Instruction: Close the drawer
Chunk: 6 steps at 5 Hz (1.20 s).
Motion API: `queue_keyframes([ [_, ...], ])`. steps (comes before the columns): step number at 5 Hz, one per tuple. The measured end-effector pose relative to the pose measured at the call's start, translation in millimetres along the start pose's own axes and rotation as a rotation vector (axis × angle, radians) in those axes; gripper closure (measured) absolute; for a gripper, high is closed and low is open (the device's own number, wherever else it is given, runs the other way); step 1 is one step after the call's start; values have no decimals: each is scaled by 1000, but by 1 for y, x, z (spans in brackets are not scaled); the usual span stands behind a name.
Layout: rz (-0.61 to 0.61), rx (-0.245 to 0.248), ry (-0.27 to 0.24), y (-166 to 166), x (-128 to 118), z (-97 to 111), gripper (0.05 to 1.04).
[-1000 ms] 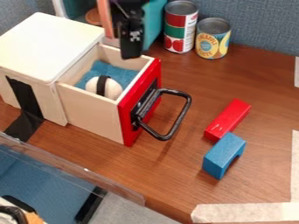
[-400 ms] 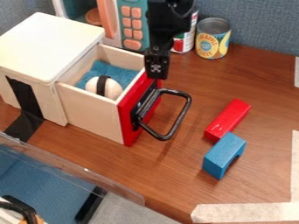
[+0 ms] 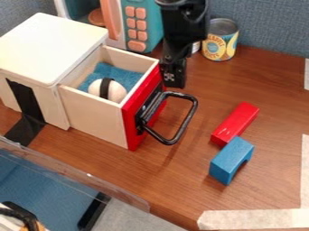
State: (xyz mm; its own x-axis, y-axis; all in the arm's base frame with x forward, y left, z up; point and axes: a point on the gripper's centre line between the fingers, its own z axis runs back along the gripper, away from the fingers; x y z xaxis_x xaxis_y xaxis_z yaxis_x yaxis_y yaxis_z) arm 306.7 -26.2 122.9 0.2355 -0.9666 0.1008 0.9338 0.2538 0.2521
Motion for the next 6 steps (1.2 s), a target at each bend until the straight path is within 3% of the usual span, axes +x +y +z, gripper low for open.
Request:
queue_keyframes([
  [4, -71, -142, -118, -7, 27, -58, 84],
  [5, -77, -152, -178, -7, 33, -67, 84],
  [6, -75, -147, -204, -6, 34, -69, 84],
])
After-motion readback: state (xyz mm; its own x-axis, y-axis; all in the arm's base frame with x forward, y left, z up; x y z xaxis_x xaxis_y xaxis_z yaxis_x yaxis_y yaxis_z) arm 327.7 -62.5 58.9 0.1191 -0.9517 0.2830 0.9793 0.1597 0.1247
